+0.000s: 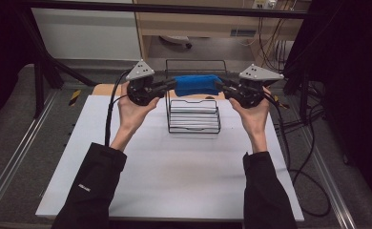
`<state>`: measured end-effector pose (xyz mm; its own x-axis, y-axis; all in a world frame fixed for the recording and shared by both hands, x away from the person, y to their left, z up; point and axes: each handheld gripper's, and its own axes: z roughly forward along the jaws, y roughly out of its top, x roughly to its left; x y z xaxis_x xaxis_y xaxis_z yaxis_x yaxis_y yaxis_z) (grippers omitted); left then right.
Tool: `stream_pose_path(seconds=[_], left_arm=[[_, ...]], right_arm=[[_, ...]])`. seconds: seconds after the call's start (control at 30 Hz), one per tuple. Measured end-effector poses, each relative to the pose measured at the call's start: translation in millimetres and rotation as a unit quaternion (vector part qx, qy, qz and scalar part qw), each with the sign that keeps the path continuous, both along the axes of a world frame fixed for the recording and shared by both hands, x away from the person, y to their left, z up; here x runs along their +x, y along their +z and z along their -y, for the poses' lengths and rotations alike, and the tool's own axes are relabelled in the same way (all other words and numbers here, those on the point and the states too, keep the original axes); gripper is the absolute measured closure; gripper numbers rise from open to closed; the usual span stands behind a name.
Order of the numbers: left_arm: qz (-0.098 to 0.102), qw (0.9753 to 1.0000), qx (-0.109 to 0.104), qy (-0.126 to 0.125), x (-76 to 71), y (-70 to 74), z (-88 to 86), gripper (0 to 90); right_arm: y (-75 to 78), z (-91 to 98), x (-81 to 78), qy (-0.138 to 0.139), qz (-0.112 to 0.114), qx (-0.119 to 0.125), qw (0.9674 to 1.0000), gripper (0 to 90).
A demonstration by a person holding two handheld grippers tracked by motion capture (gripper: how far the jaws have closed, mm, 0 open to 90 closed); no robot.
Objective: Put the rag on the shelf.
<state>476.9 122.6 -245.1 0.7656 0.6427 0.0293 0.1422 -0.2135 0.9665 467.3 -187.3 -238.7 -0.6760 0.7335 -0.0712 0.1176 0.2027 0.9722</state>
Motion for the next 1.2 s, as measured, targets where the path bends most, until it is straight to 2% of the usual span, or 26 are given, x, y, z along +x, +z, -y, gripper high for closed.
stream_pose_path(seconds=[0.07,0.17,0.3,0.37,0.43,0.5,0.6,0.67,0.8,0.93,1.2], left_arm=[[-0.002,1.0,0.001,0.002,0.4,-3.2,0.5,84.7],[-0.004,1.0,0.005,0.003,0.9,-6.5,1.3,85.0],[-0.001,0.9999,0.014,0.005,0.3,-9.2,4.0,85.2],[-0.002,0.9999,0.015,0.005,0.6,-10.5,4.4,85.2],[-0.002,0.9999,0.012,0.004,0.7,-11.7,4.2,85.2],[-0.004,0.9999,0.014,0.0,0.4,-12.7,3.3,84.7],[-0.012,0.9999,0.011,-0.001,-1.2,-14.0,1.1,78.9],[-0.02,0.9997,0.011,0.0,-2.5,-15.8,-0.8,71.9],[-0.034,0.9993,0.013,-0.01,-5.4,-19.6,-4.0,71.2],[-0.046,0.9985,0.025,-0.017,-6.7,-23.2,-3.1,74.8],[-0.058,0.997,0.051,0.009,2.7,-34.5,5.4,82.0]], right_arm=[[1.1,0.9,-2.6,0.007,-0.005,0.001,1.0,64.8],[4.3,3.2,-7.7,0.006,0.004,0.003,1.0,56.1],[12.0,5.1,-12.3,0.017,0.007,0.035,0.9992,52.3],[14.9,2.9,-13.7,0.021,0.003,0.04,0.999,59.1],[14.7,0.2,-13.1,0.027,-0.017,0.04,0.9987,72.3],[12.2,-2.4,-11.7,0.033,-0.035,0.035,0.9982,80.6],[6.4,-5.0,-8.9,0.03,-0.059,0.025,0.9975,86.2],[2.0,-5.8,-7.7,0.027,-0.069,0.016,0.9971,86.7],[-9.0,-6.1,-5.2,0.016,-0.084,0.004,0.9964,86.4],[-20.7,-5.0,-2.0,0.008,-0.09,-0.001,0.9959,85.2],[-35.5,-6.7,3.2,-0.002,-0.088,-0.005,0.9961,81.0]])
